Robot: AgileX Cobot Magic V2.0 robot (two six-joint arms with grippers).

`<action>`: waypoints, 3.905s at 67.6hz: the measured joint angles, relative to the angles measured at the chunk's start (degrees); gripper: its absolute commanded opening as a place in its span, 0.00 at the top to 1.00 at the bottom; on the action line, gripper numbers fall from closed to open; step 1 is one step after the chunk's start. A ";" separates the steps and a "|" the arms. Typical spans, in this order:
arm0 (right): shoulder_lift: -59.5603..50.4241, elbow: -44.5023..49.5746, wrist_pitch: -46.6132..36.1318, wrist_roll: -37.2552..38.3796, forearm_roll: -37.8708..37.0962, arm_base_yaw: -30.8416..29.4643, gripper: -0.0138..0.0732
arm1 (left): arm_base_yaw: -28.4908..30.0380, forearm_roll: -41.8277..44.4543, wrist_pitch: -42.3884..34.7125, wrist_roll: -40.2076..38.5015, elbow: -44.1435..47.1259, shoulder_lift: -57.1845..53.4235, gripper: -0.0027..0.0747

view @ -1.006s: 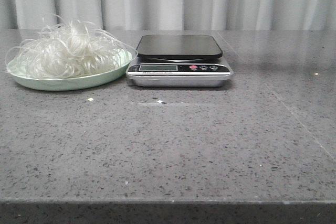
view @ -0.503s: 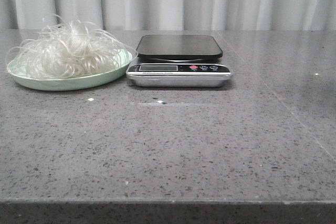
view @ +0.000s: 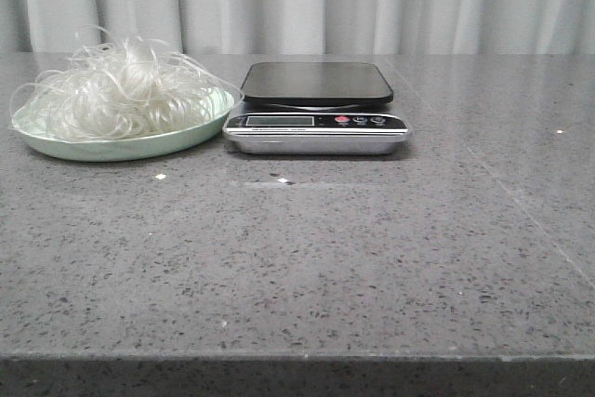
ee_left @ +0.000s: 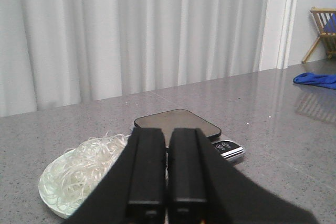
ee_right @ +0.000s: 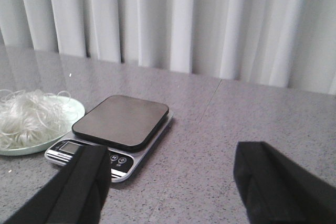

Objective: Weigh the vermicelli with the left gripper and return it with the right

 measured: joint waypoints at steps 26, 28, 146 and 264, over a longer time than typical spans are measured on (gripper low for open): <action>-5.71 5.76 -3.24 -0.13 0.00 0.00 0.66 | 0.00 0.00 0.00 0.00 0.00 0.00 0.80; -5.71 5.76 -3.24 -0.13 0.00 0.00 0.66 | 0.00 0.00 0.00 0.00 0.00 0.00 0.80; -5.79 5.76 -2.01 -0.13 0.00 0.00 0.66 | 29.01 2.35 -5.57 -1.16 19.86 -8.05 0.80; -13.70 23.74 -13.29 13.57 -10.75 -11.91 0.66 | 29.01 2.35 -5.95 -1.31 19.86 -8.05 0.80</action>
